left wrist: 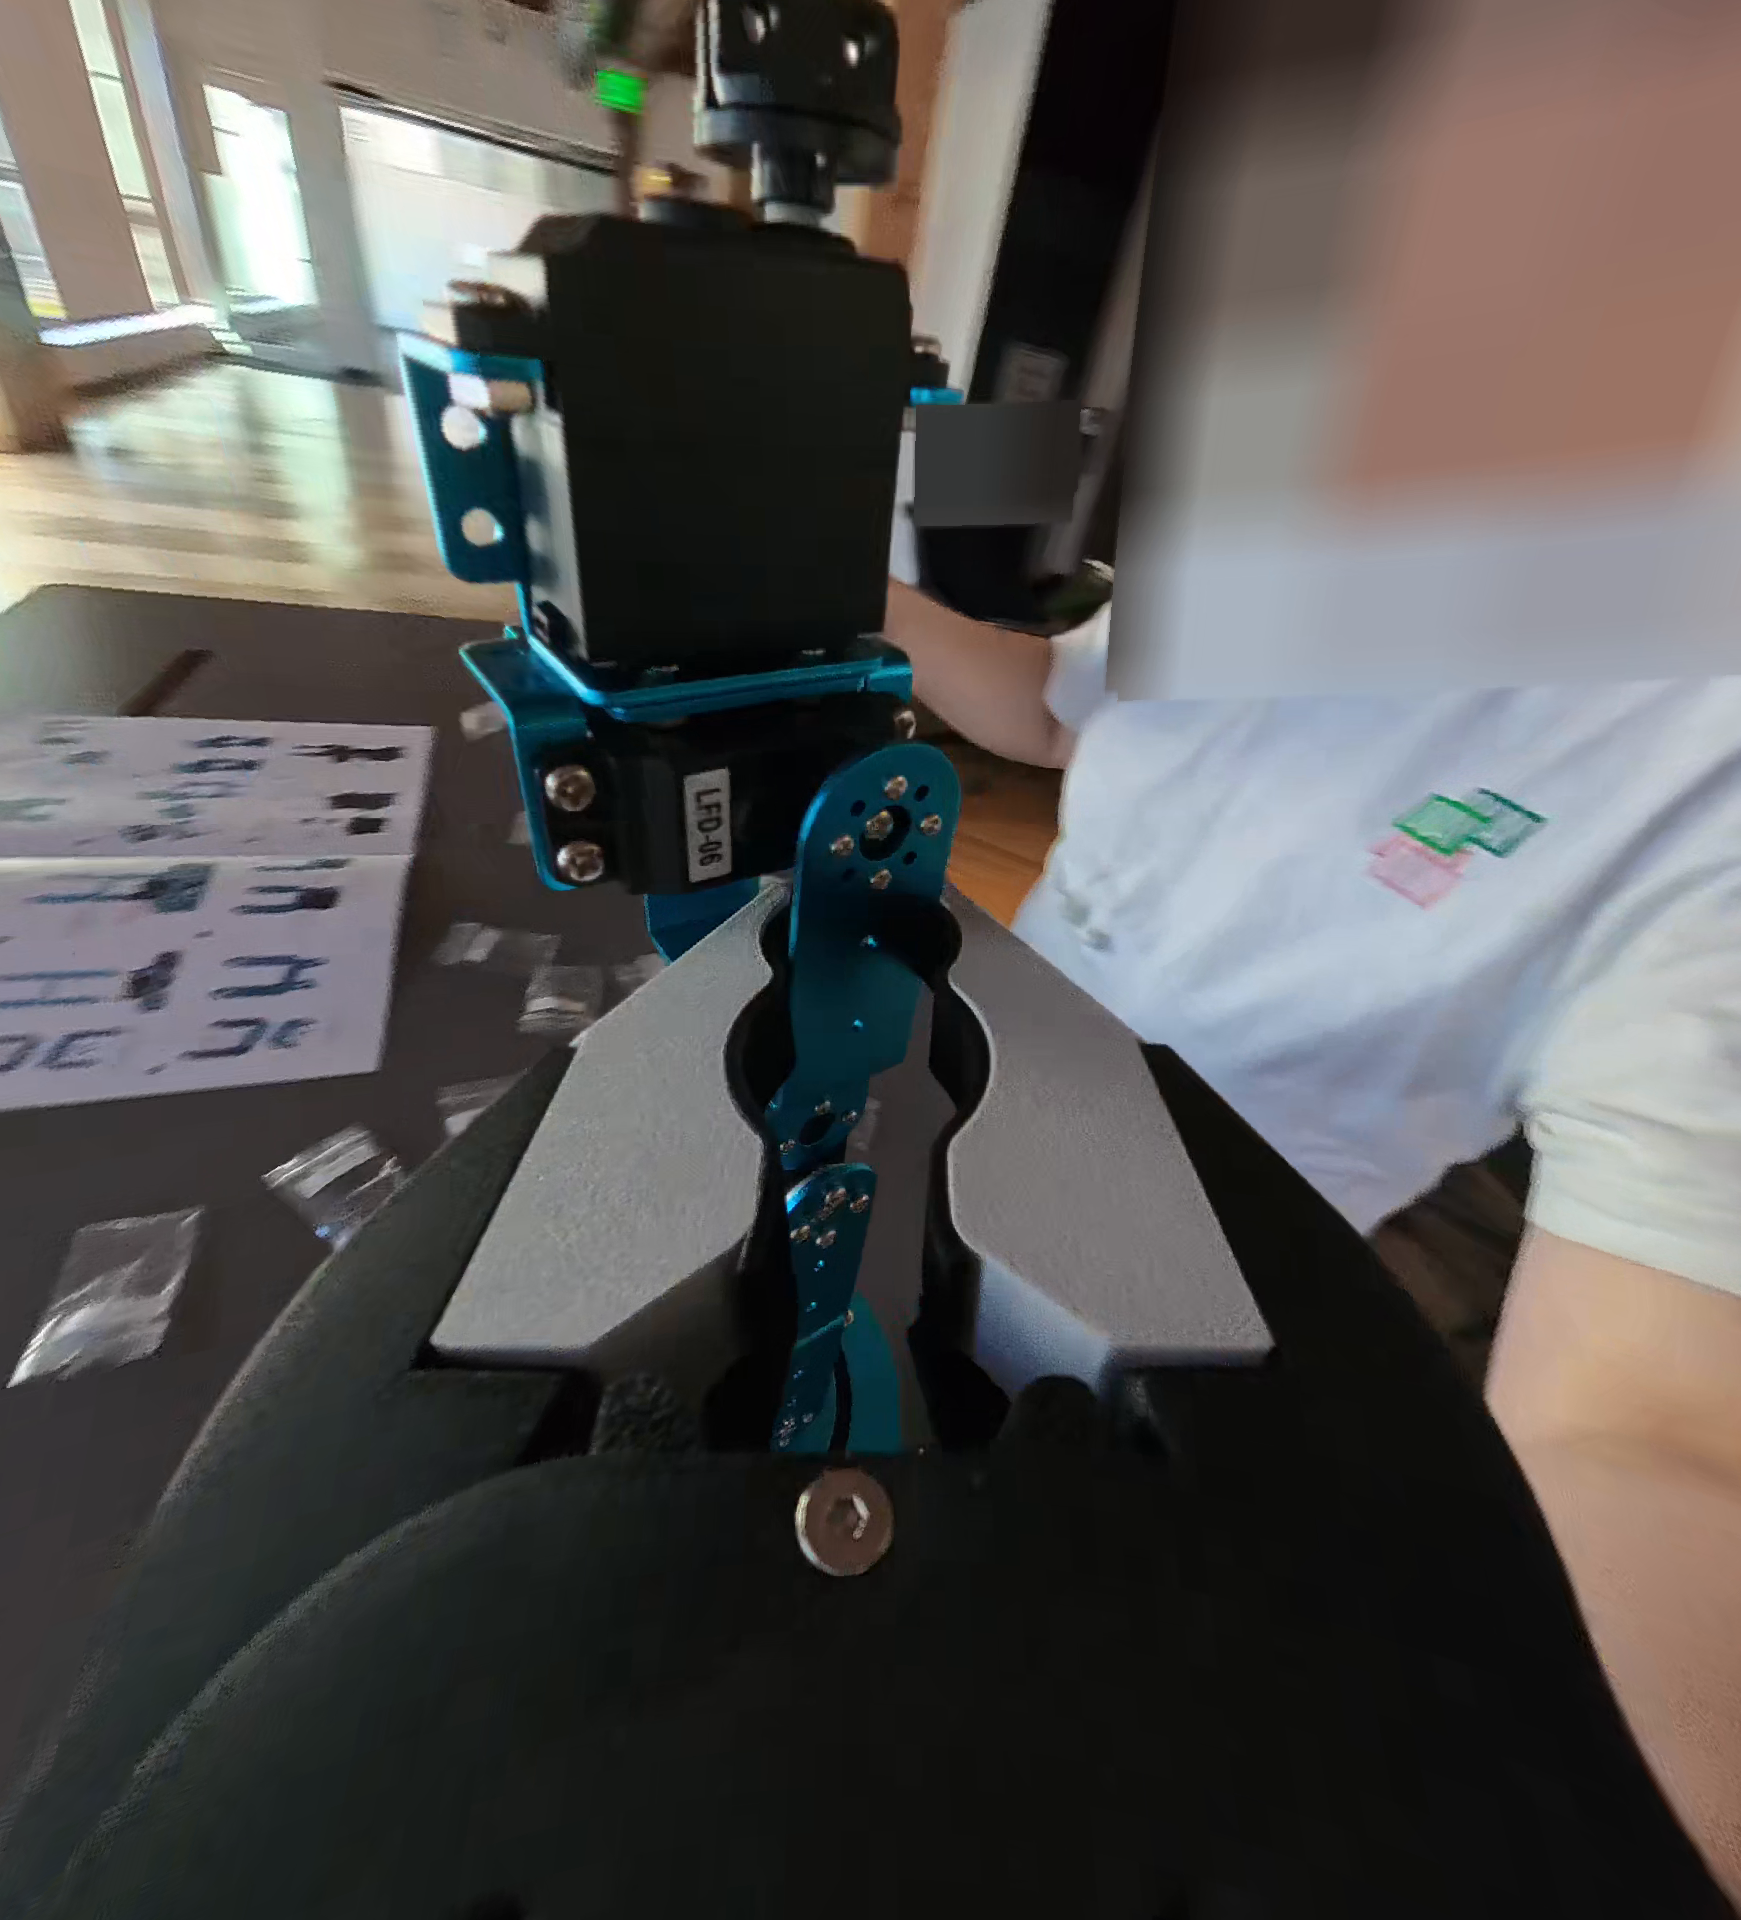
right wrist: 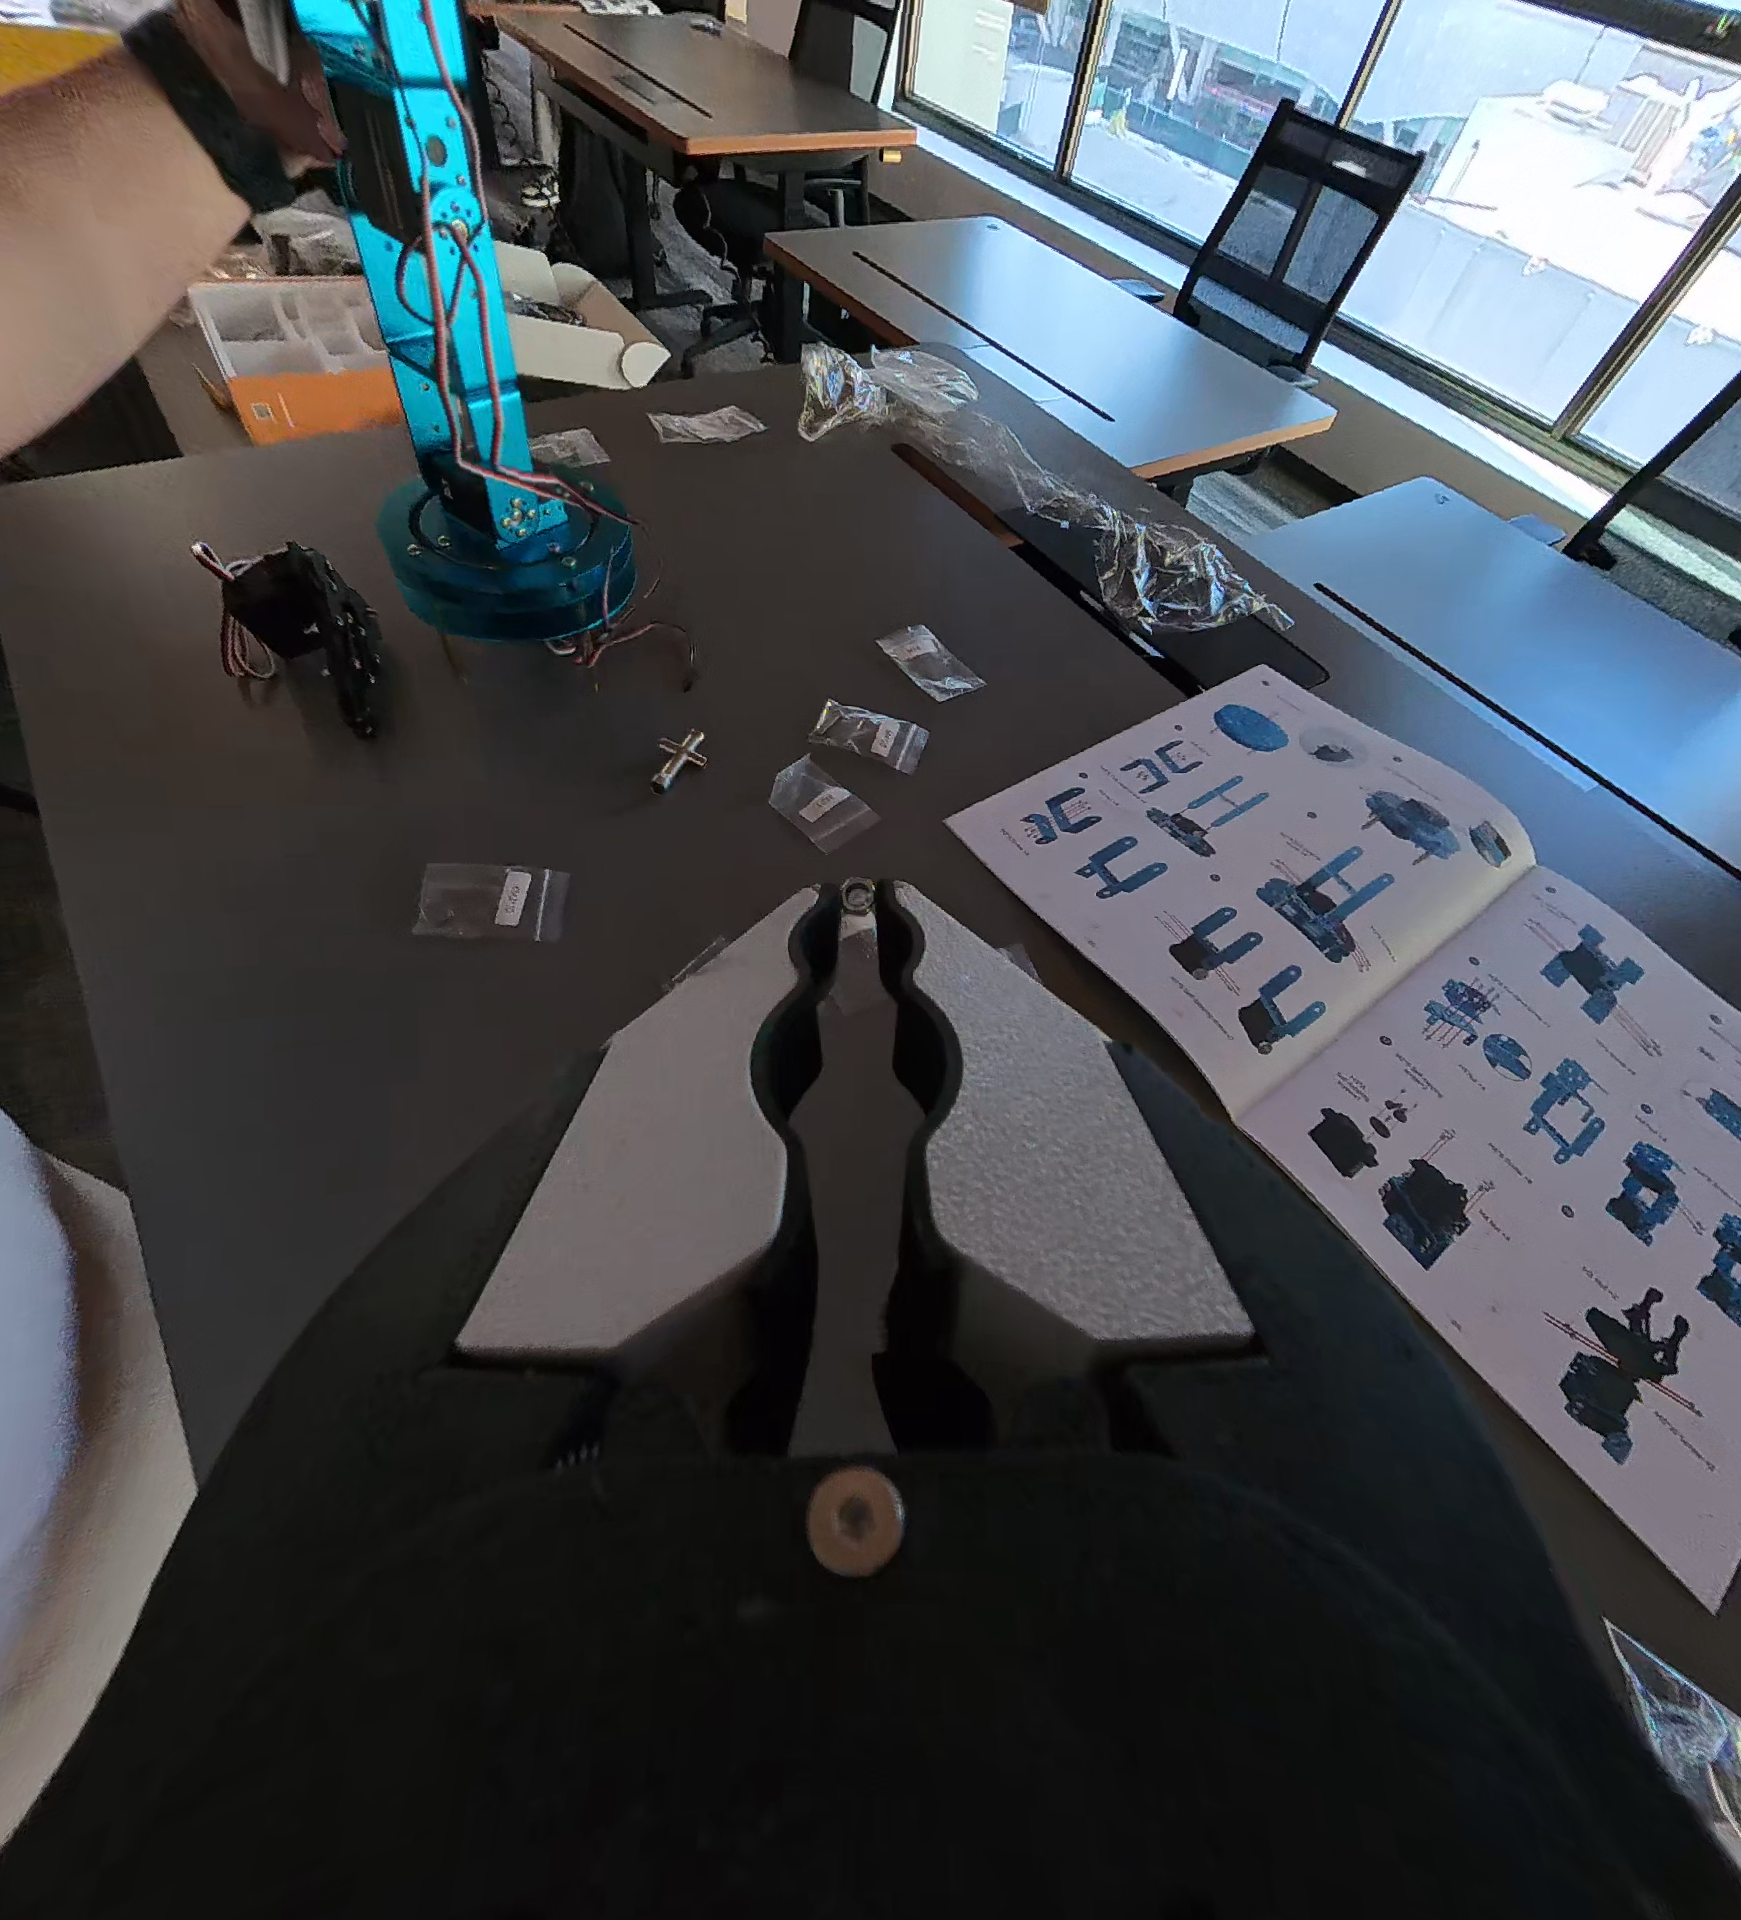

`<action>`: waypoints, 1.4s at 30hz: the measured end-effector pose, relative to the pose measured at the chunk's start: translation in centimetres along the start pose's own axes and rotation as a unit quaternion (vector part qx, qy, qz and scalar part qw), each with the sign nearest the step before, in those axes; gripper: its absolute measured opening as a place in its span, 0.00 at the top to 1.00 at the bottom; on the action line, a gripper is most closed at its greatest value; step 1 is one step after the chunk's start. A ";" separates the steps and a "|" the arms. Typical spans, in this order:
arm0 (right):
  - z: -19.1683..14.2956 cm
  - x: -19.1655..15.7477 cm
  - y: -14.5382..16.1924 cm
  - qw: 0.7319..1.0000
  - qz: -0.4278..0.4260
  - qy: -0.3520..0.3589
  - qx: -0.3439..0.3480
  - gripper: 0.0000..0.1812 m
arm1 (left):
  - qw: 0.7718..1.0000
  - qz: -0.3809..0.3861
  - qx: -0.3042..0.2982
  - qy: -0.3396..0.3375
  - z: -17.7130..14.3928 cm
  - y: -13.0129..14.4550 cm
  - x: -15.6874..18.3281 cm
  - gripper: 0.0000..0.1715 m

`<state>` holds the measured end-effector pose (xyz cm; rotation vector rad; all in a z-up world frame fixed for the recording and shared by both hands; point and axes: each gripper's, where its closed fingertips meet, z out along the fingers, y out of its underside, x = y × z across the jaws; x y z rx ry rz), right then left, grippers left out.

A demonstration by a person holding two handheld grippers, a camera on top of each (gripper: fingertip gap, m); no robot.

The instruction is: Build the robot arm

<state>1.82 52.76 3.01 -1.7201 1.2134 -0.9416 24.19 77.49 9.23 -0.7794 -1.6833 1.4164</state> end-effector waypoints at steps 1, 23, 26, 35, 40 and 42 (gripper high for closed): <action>0.2 -0.2 -0.3 1.000 -0.001 0.000 0.001 0.97 | 1.000 0.004 -0.002 0.019 0.1 0.0 0.2 0.89; 6.2 -12.3 -1.7 0.960 -0.101 -0.262 0.017 0.97 | 0.837 -0.361 0.388 -0.136 20.9 5.0 4.5 0.34; 6.6 -13.8 -0.7 0.945 -0.127 -0.303 -0.005 0.97 | 0.789 -0.407 0.452 -0.088 22.3 5.0 2.6 0.32; 7.3 -15.0 0.6 0.925 -0.164 -0.342 -0.035 0.97 | 0.768 -0.425 0.455 -0.152 22.5 5.6 1.5 0.22; 8.4 -15.2 1.2 0.919 -0.169 -0.351 -0.057 0.97 | 0.768 -0.424 0.455 -0.151 22.5 5.2 1.8 0.21; 8.7 -15.4 1.2 0.918 -0.171 -0.353 -0.060 0.97 | 0.772 -0.423 0.450 -0.147 22.7 5.2 2.0 0.21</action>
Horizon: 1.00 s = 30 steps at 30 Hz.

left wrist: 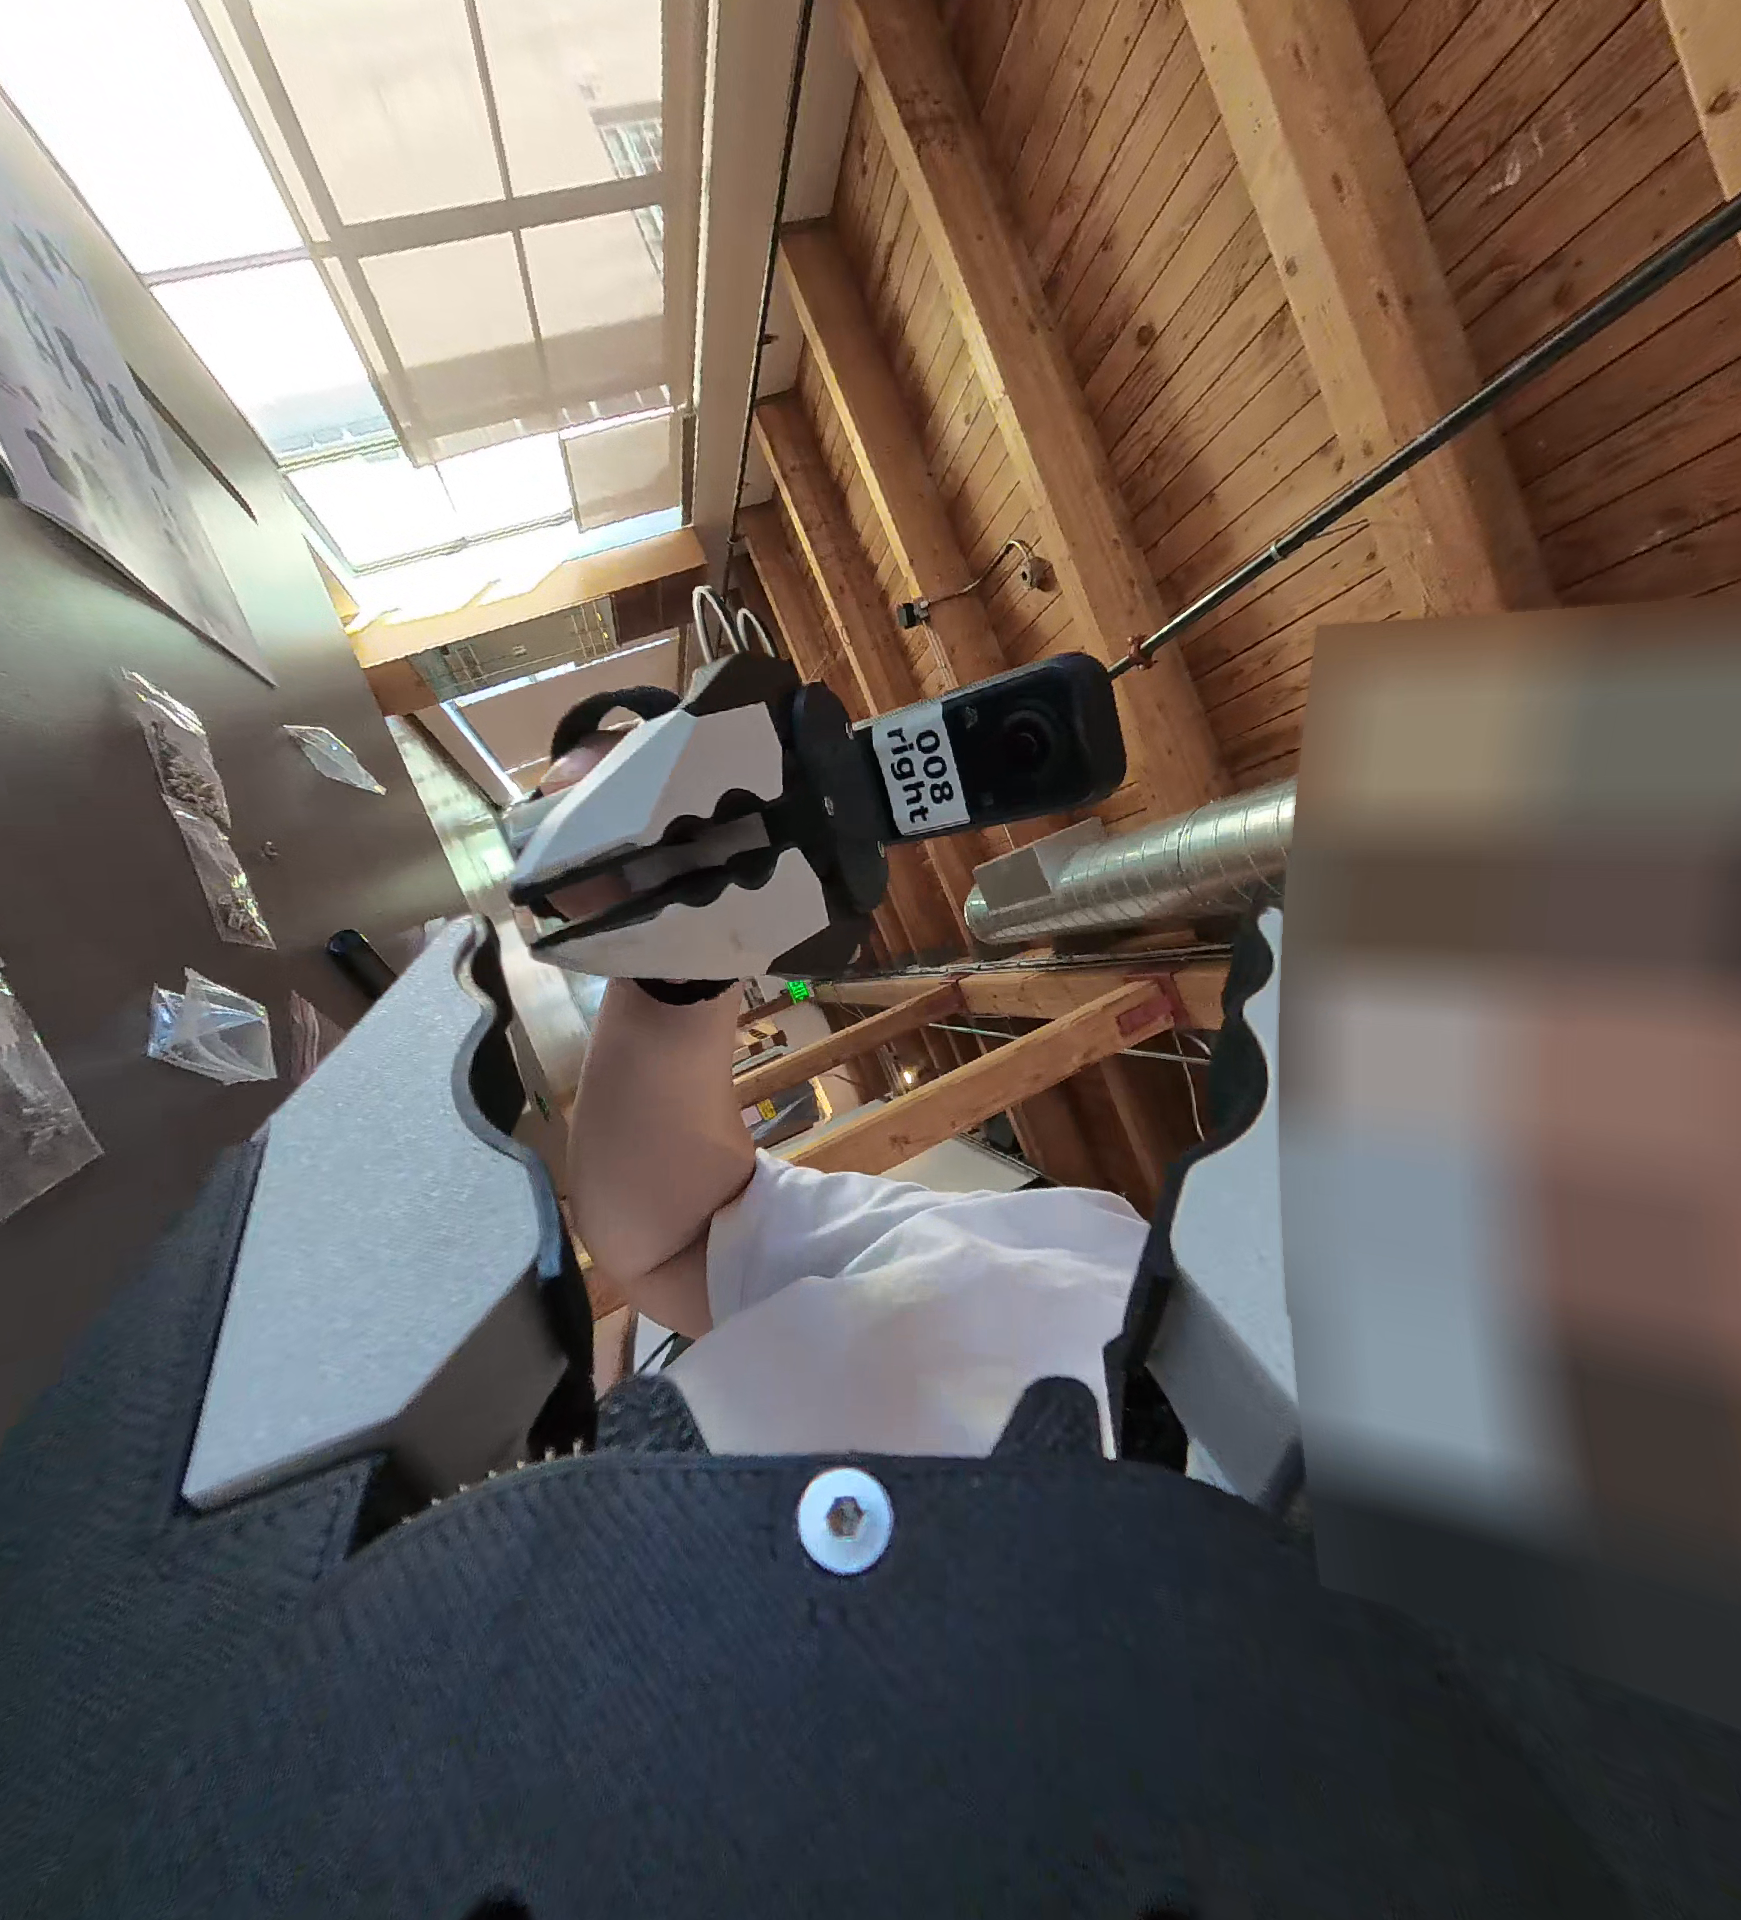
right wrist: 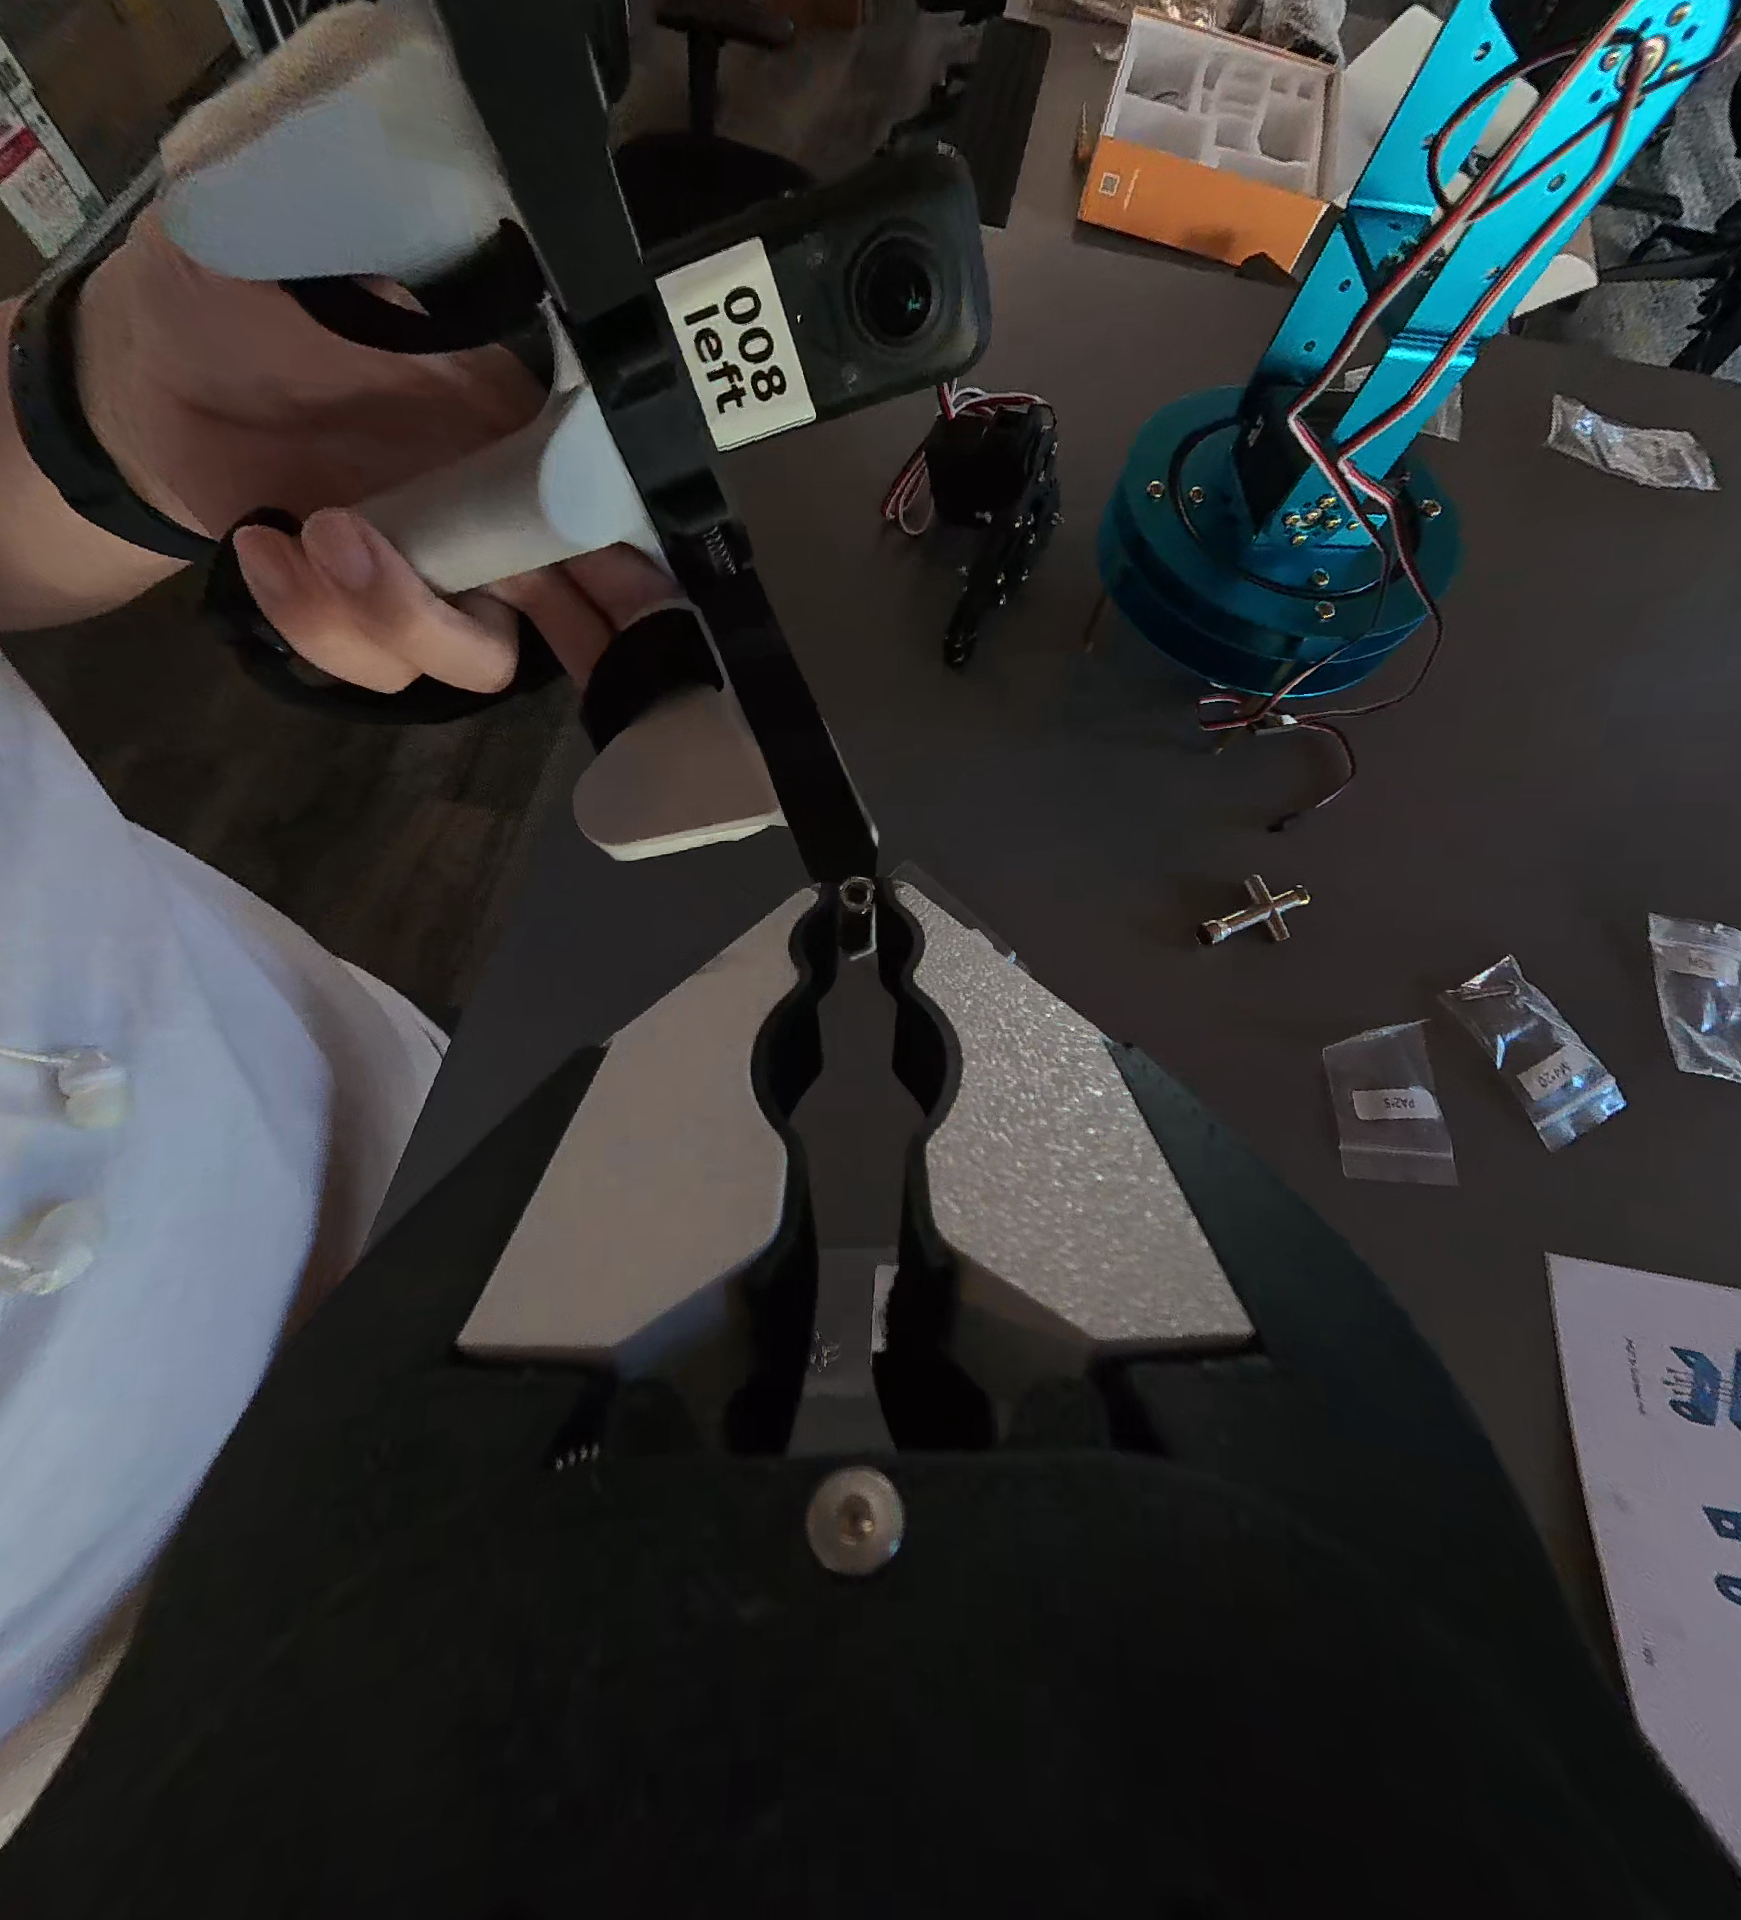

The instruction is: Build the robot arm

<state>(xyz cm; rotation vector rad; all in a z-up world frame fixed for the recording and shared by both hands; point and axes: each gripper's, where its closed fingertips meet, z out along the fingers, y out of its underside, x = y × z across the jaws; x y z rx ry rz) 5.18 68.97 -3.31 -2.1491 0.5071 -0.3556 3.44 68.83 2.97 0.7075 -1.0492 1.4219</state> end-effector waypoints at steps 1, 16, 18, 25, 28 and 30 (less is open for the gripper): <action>0.1 0.0 0.0 1.000 0.000 -0.001 -0.003 0.97 | 1.000 -0.001 0.000 0.002 0.0 0.0 0.1 0.22; 0.6 -0.1 0.3 1.000 0.008 -0.010 -0.021 0.97 | 1.000 -0.006 -0.014 0.003 -0.2 0.0 -0.3 0.22; 0.6 -0.1 0.5 1.000 0.008 -0.009 -0.025 0.97 | 1.000 -0.007 -0.015 0.001 -0.1 0.1 -0.4 0.22; 0.5 -0.4 0.9 0.999 0.007 -0.010 -0.034 0.97 | 1.000 -0.011 -0.012 -0.003 -0.1 0.1 -0.7 0.22; 0.4 -0.4 1.0 0.999 0.005 -0.006 -0.036 0.97 | 1.000 -0.008 -0.015 -0.006 0.0 0.3 -0.7 0.22; 0.3 -0.4 1.0 0.999 0.005 -0.004 -0.037 0.97 | 1.000 -0.008 -0.016 -0.007 0.0 0.4 -0.7 0.22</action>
